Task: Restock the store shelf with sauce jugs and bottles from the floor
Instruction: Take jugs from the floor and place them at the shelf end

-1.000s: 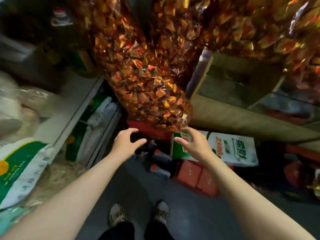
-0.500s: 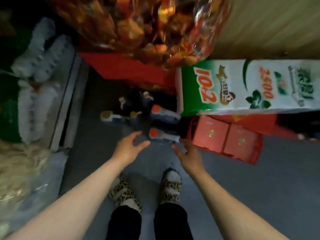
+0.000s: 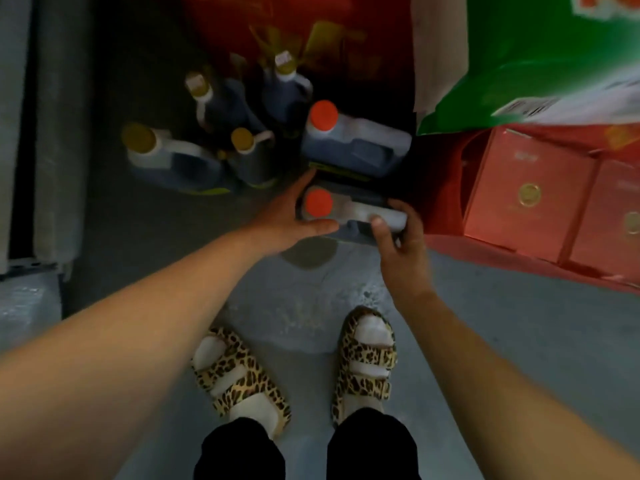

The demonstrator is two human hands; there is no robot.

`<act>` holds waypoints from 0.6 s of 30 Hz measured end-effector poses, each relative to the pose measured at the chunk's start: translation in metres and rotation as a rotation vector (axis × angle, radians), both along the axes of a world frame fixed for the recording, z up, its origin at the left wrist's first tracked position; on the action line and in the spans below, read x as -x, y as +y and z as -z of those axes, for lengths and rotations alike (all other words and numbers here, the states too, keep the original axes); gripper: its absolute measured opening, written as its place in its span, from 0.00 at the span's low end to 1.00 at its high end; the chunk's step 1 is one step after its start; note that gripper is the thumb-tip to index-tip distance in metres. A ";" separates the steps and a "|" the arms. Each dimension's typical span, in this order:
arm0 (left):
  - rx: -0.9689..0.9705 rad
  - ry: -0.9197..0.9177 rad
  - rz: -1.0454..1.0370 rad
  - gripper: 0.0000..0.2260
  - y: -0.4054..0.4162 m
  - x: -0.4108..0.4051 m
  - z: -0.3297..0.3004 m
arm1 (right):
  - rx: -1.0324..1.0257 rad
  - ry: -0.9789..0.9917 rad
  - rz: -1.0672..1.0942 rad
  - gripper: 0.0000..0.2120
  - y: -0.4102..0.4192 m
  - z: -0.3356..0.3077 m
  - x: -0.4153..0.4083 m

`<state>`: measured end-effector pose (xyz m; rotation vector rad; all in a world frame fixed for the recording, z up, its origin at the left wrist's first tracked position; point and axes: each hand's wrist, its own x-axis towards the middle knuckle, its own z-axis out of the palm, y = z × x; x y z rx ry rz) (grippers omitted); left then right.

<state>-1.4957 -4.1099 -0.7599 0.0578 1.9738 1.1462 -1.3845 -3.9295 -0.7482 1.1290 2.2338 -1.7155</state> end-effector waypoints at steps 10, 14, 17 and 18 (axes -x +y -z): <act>-0.039 0.083 0.005 0.41 -0.001 0.012 0.012 | 0.058 0.136 -0.063 0.26 0.011 0.018 -0.005; 0.006 0.104 0.059 0.46 -0.002 0.019 0.011 | 0.137 0.161 -0.007 0.20 0.010 0.015 -0.003; 0.044 0.106 0.079 0.46 -0.002 0.022 0.010 | 0.136 0.167 -0.020 0.15 0.012 0.012 -0.001; 0.063 0.112 0.087 0.44 -0.002 0.022 0.010 | 0.129 0.160 -0.031 0.15 0.013 0.011 0.000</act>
